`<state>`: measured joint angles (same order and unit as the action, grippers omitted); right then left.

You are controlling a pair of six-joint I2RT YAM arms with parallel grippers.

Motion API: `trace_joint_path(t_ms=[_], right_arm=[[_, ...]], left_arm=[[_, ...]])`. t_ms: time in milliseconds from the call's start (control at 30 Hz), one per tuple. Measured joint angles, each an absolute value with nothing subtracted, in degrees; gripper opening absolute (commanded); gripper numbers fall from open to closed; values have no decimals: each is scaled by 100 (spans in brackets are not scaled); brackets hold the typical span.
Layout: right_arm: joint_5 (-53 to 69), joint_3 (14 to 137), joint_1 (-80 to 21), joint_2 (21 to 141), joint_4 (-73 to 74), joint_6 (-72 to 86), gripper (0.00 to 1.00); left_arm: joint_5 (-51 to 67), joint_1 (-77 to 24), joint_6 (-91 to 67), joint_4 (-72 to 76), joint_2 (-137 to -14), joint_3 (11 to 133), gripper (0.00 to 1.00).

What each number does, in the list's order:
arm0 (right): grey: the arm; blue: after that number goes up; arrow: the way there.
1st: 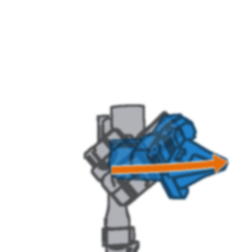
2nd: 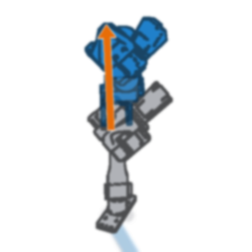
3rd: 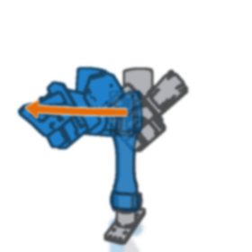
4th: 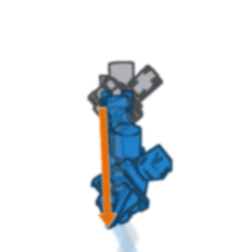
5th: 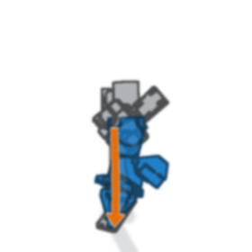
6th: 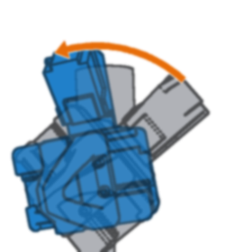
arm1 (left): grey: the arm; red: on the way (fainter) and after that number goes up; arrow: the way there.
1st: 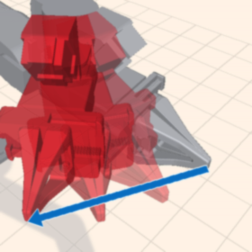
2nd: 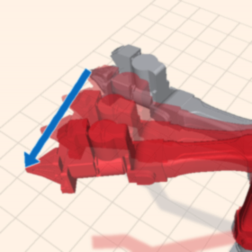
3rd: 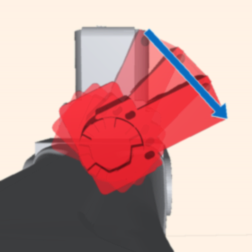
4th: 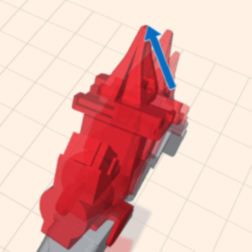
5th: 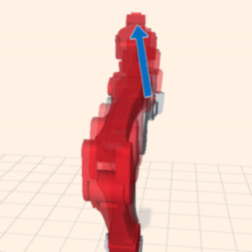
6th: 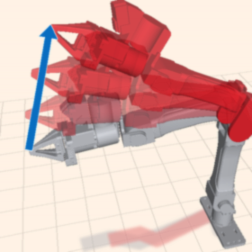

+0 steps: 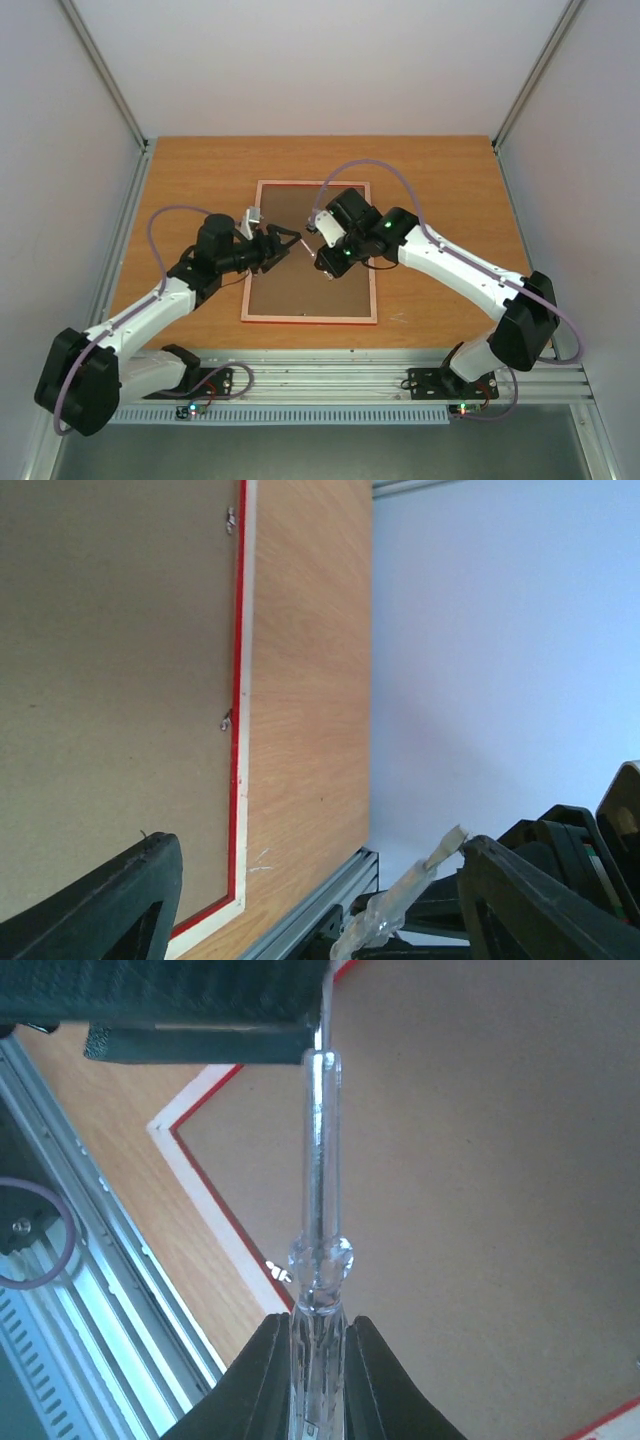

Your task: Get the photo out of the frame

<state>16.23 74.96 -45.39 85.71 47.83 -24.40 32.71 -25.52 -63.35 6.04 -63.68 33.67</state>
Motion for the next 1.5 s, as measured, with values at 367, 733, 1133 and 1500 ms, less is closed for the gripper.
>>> trace_joint_path(t_ms=[367, 733, 1133, 1500], right_arm=[[1608, 7697, -4910, 8803, 4694, -2449, 8], [1422, 7400, -4995, 8757, 4274, -2539, 36], [1111, 7081, -5159, 8759, 4005, -2755, 33], [893, 7100, -5214, 9011, 3839, -3037, 1]], left_arm=[[2958, -3164, -6390, 862, -6685, 3402, 24], [2510, -3238, -6807, 1050, -6517, 3304, 1], [2351, -3238, -7507, 1315, -6471, 2917, 1], [2353, -3218, -7782, 1586, -6648, 2714, 30]])
